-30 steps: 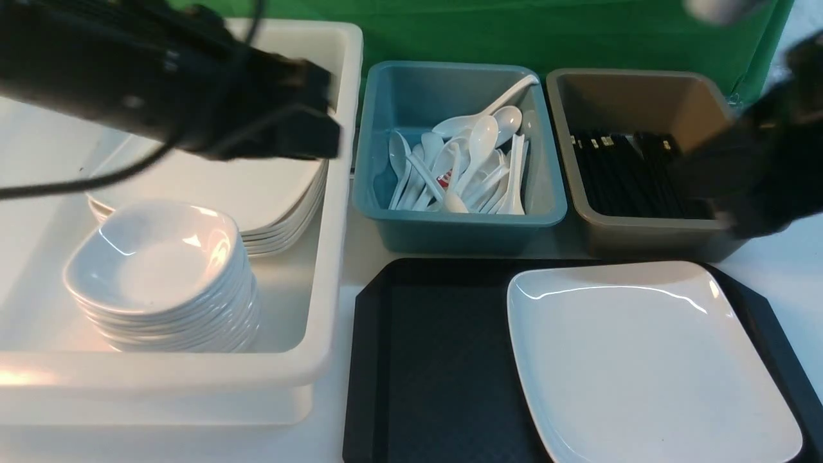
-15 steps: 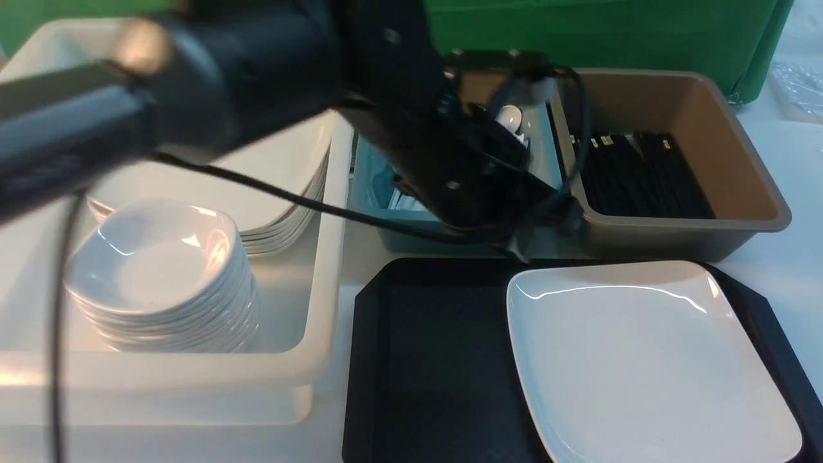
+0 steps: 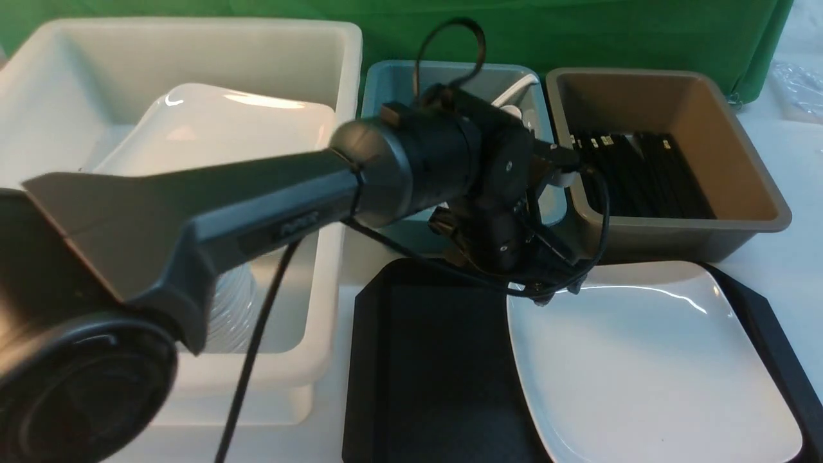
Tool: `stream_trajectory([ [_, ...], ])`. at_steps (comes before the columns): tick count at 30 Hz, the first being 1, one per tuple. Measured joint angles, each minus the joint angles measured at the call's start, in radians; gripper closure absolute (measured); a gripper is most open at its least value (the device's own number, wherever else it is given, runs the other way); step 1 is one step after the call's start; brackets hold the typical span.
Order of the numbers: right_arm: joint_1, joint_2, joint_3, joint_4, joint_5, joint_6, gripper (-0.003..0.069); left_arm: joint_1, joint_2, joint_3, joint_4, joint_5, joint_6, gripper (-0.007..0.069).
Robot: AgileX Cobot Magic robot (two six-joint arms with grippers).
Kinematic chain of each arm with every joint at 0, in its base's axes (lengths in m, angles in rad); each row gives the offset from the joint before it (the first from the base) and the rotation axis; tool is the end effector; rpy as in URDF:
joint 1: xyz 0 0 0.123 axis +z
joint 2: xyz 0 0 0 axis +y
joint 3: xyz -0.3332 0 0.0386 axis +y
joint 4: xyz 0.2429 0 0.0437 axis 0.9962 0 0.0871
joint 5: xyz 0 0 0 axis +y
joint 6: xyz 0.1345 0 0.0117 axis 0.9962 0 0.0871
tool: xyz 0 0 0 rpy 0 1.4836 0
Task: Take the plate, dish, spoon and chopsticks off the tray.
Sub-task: Use the left arm to grab a plate from the dinner plate
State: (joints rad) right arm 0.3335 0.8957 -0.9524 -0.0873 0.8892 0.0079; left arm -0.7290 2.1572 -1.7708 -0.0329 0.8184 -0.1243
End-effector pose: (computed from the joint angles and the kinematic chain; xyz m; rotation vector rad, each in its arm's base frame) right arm 0.1552 0.0441 0.3734 -0.4038 2.2776 0.0673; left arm 0.3835 -0.3469 0.2068 0.7895 2.6088 -0.2963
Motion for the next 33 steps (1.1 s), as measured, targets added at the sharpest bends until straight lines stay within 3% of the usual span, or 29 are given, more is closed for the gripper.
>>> stream_trajectory([
  [12,0.0,0.0,0.0,0.001,-0.007,0.0,0.064,0.001,0.096,-0.003,-0.038,-0.175,-0.045,0.0057],
  [22,0.0,0.0,0.0,0.002,-0.008,0.0,0.064,0.001,0.131,-0.01,-0.068,-0.222,-0.067,0.0071],
  [25,0.0,0.0,0.0,0.003,-0.008,0.0,0.064,0.001,0.133,-0.01,-0.079,-0.23,-0.069,0.0144],
  [30,0.0,0.0,0.0,0.003,-0.009,0.0,0.064,0.006,0.135,-0.011,-0.074,-0.236,-0.075,0.0446],
  [33,0.0,0.0,0.0,0.003,-0.013,0.0,0.064,0.006,0.132,-0.012,-0.082,-0.242,-0.078,0.0465],
])
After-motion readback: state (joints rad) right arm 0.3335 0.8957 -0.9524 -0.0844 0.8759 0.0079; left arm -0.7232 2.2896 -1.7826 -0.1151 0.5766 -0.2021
